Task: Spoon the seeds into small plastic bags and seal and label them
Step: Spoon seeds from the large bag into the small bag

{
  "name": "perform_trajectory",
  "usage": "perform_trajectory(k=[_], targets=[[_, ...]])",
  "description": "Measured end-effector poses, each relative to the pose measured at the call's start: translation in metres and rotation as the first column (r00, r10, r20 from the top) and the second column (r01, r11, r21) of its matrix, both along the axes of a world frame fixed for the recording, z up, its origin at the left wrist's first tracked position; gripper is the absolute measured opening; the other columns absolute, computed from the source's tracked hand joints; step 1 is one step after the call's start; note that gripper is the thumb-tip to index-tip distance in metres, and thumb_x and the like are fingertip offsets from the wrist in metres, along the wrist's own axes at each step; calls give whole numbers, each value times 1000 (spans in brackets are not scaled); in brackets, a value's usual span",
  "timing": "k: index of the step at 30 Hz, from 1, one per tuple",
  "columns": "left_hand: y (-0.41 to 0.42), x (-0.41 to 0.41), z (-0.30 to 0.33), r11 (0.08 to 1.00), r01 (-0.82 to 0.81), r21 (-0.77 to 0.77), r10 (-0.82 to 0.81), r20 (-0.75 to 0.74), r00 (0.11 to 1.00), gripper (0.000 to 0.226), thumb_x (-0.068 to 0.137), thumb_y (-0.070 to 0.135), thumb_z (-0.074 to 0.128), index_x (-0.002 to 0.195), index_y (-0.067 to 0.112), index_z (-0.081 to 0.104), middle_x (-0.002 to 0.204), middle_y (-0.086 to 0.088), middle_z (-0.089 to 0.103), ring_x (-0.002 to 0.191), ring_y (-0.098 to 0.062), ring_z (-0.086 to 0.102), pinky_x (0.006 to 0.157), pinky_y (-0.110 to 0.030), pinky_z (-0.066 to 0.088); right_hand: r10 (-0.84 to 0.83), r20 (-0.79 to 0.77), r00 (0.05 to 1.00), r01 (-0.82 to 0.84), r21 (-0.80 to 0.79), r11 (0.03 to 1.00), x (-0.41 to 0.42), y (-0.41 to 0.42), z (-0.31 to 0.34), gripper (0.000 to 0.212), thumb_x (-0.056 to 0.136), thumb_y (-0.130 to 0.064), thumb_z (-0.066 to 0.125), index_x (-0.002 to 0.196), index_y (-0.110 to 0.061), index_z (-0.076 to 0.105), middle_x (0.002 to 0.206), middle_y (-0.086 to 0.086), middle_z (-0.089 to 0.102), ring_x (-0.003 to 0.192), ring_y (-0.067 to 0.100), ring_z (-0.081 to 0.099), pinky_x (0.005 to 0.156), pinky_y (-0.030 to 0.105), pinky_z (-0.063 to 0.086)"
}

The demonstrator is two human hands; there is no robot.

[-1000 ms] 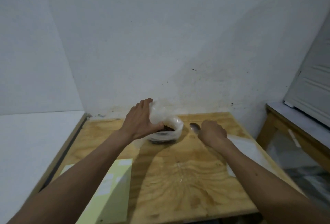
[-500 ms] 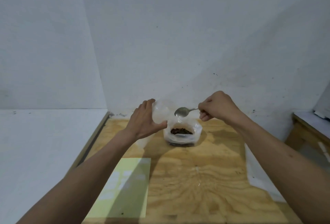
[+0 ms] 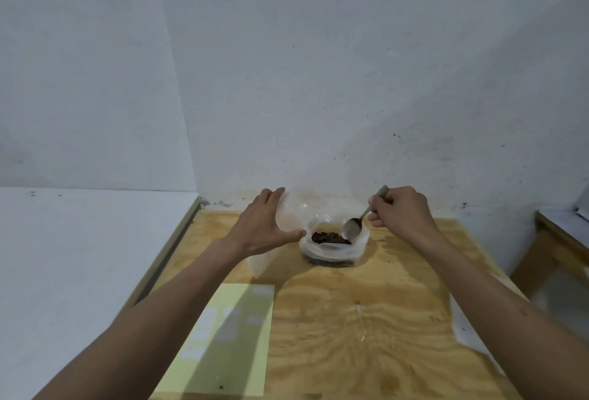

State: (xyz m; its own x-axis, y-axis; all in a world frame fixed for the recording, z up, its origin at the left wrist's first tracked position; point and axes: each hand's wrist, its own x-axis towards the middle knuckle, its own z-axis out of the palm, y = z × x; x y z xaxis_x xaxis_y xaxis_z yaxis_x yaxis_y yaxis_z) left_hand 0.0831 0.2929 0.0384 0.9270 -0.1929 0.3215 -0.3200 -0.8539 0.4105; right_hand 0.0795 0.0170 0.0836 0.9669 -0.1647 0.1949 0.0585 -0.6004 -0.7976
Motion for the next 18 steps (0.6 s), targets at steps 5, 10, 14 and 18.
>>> perform_trajectory(k=[5, 10, 14, 18], targets=[[-4, 3, -4, 999, 28, 32, -27, -43, 999, 102, 79, 59, 75, 157, 17, 25, 141, -2, 42, 125, -21, 45, 101, -35, 42, -26, 63, 998, 28, -30, 999, 6, 8, -27, 40, 102, -15, 50, 74, 1, 73, 63, 7, 74, 61, 23, 74, 72, 45, 63], [-5, 6, -10, 992, 46, 120, -36, -86, 996, 103, 76, 59, 78, 156, 17, 27, 139, -3, 44, 120, -23, 48, 94, -32, 42, -120, -104, 987, 136, 165, 977, 11, 17, -50, 29, 96, -8, 56, 77, 3, 73, 63, 10, 74, 58, 22, 74, 71, 44, 64], [-6, 8, -13, 994, 37, 106, -29, -75, 997, 102, 77, 58, 78, 155, 16, 28, 140, -3, 44, 122, -22, 48, 93, -31, 41, -135, -238, 962, 219, 374, 901, 19, 16, -61, 21, 92, -5, 61, 77, 6, 70, 61, 14, 74, 62, 31, 76, 74, 49, 64], [-2, 12, -14, 996, 42, 82, -36, -68, 997, 102, 77, 59, 77, 156, 18, 27, 141, -2, 44, 123, -21, 47, 96, -32, 43, -151, -242, 958, 245, 428, 870, 25, 7, -56, 17, 89, -5, 62, 80, 7, 70, 61, 15, 73, 63, 32, 76, 76, 50, 64]])
